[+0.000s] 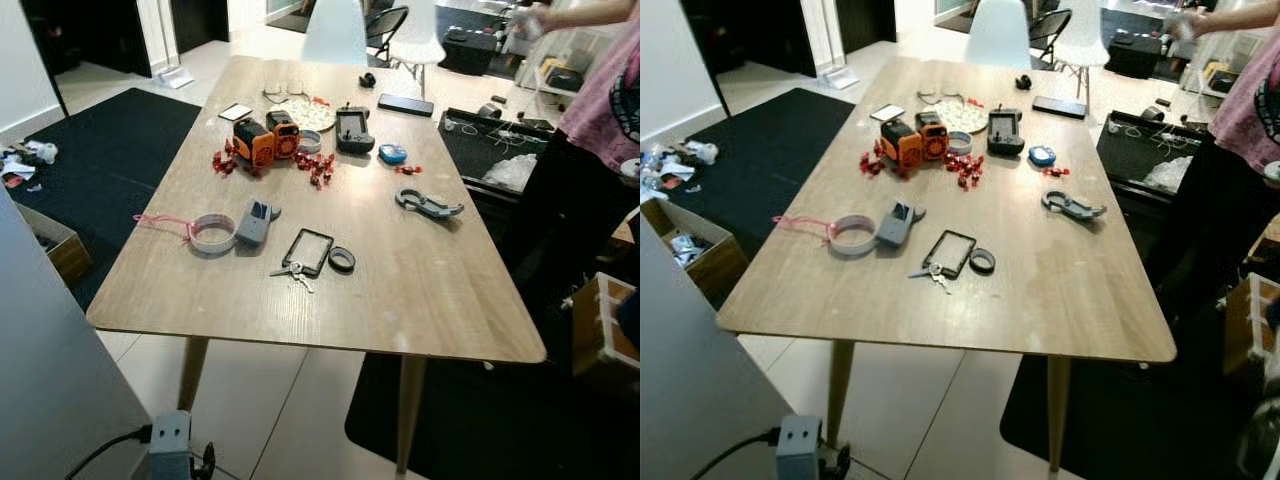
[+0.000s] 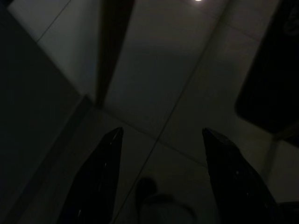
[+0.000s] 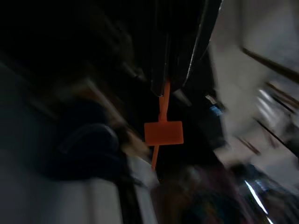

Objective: Hang keys on a hook

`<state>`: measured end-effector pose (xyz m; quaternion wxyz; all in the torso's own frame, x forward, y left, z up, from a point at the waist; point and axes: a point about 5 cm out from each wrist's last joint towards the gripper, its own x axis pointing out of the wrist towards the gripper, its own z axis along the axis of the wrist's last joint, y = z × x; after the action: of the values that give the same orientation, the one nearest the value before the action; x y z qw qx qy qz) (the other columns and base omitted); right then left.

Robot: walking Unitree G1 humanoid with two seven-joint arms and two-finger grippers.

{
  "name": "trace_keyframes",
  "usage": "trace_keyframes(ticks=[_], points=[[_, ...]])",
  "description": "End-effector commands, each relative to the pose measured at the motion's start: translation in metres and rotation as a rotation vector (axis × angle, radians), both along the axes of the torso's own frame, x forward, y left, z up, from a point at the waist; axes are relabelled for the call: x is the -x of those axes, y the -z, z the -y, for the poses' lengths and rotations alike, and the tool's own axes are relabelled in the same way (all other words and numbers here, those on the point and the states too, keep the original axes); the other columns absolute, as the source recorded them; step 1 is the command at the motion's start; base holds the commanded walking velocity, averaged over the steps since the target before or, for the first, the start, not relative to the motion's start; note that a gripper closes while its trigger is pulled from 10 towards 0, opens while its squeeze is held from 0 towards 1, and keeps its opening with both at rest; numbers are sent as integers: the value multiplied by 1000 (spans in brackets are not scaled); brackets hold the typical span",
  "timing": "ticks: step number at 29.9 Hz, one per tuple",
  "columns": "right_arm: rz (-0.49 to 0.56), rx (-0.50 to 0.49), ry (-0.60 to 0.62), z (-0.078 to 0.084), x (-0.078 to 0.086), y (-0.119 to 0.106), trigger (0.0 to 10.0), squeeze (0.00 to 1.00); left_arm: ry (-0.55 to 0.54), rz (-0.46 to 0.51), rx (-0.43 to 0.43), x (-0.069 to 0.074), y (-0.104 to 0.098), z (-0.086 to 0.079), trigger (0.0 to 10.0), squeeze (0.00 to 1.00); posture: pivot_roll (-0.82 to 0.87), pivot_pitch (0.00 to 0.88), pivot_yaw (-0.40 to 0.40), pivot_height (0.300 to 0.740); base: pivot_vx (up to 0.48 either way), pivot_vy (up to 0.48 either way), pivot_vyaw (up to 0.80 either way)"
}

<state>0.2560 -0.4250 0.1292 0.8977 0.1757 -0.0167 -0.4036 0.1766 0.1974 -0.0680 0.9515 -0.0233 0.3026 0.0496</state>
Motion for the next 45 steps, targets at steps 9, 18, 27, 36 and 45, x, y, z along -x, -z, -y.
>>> trace_keyframes(ticks=[9,18,27,36,45], points=[[-512,-184,-453,-113,32,147,0,0,2,-28,-16,6,3,-4,10000,0,66,64,-63,740,0,0,0],[-632,-219,-800,-193,43,185,0,0,-13,-20,-25,7,3,-5,10000,0,77,62,-59,740,0,0,0],[-757,-143,-986,-222,58,200,10000,0,-11,-23,-28,10,4,-5,10000,0,79,55,-65,740,0,0,0],[-802,-98,-1177,-254,68,208,10000,0,-2,-35,-32,14,6,-4,10000,0,82,46,-68,740,0,0,65],[-832,-51,-1259,-264,71,210,10000,0,-3,-34,-33,15,6,-4,10000,0,83,45,-70,740,0,0,800]])
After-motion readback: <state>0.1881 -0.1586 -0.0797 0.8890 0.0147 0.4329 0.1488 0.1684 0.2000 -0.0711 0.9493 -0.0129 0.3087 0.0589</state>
